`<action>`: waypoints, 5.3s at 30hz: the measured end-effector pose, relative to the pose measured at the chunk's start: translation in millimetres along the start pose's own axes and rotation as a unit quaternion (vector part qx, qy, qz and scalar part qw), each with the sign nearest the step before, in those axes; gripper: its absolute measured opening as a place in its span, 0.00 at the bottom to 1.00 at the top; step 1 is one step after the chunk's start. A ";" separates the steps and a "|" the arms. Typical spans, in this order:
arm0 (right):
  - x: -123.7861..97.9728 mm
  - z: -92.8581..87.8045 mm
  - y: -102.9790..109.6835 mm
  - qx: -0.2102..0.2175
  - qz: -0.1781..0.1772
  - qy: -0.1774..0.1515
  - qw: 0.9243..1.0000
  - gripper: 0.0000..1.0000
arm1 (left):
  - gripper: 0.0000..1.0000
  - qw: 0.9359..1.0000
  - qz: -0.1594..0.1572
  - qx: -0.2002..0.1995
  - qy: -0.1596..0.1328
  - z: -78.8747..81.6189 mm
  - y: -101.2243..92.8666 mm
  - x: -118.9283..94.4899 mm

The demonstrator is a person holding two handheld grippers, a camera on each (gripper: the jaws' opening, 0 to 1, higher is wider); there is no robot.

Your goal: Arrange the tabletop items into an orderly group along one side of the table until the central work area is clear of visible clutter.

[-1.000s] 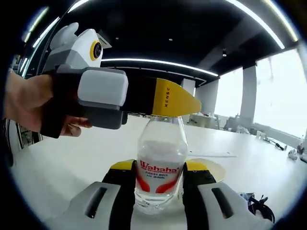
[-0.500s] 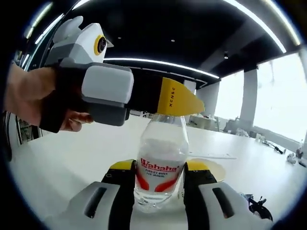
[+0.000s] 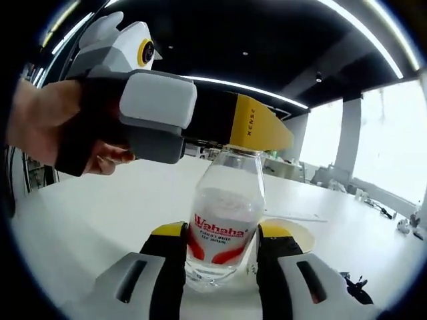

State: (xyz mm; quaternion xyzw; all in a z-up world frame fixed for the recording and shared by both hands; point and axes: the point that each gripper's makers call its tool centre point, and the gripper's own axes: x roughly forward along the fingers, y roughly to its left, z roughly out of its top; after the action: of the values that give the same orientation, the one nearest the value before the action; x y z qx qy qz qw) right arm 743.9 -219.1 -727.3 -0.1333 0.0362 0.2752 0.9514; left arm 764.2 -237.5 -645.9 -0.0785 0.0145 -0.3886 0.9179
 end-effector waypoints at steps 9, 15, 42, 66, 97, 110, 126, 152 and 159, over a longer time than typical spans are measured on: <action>-0.3 6.1 1.1 0.014 0.002 -0.011 1.000 0.54 | 0.32 1.000 0.002 -0.016 -0.001 0.4 6.2 -2.2; -1.7 8.2 1.3 0.014 0.005 -0.015 1.000 0.59 | 0.42 1.000 0.005 -0.015 0.015 -6.1 3.9 -4.7; -21.9 10.7 7.6 0.013 0.055 -0.006 0.998 0.88 | 0.89 0.994 0.030 0.001 0.104 -15.3 4.8 -18.4; -45.5 0.2 -29.1 -0.038 0.179 0.052 0.982 0.90 | 0.90 0.985 0.062 0.011 0.162 -26.4 -21.0 -42.9; -128.5 -9.7 -90.3 -0.026 0.300 0.154 0.941 0.88 | 0.92 0.979 0.100 -0.026 0.177 -32.6 -101.4 -84.4; -172.0 -34.9 -125.1 -0.067 0.345 0.209 0.912 0.86 | 0.92 0.974 0.111 -0.035 0.197 -48.8 -141.2 -70.8; -173.5 -50.3 -178.7 -0.069 0.361 0.203 0.907 0.81 | 0.90 0.967 0.145 -0.060 0.199 -62.0 -180.4 -40.8; -153.9 -89.6 -217.5 -0.038 0.367 0.226 0.902 0.71 | 0.83 0.954 0.151 -0.035 0.258 -81.6 -189.0 -3.3; -148.8 -95.6 -219.0 -0.033 0.369 0.234 0.899 0.64 | 0.75 0.956 0.153 -0.025 0.250 -84.7 -186.6 7.8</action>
State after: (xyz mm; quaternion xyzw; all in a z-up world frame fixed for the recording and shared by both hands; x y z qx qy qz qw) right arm 735.3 -499.8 -746.9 -0.2025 0.2951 0.5689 0.7405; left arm 629.5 -382.3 -700.2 0.0018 0.2651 -0.2504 0.9311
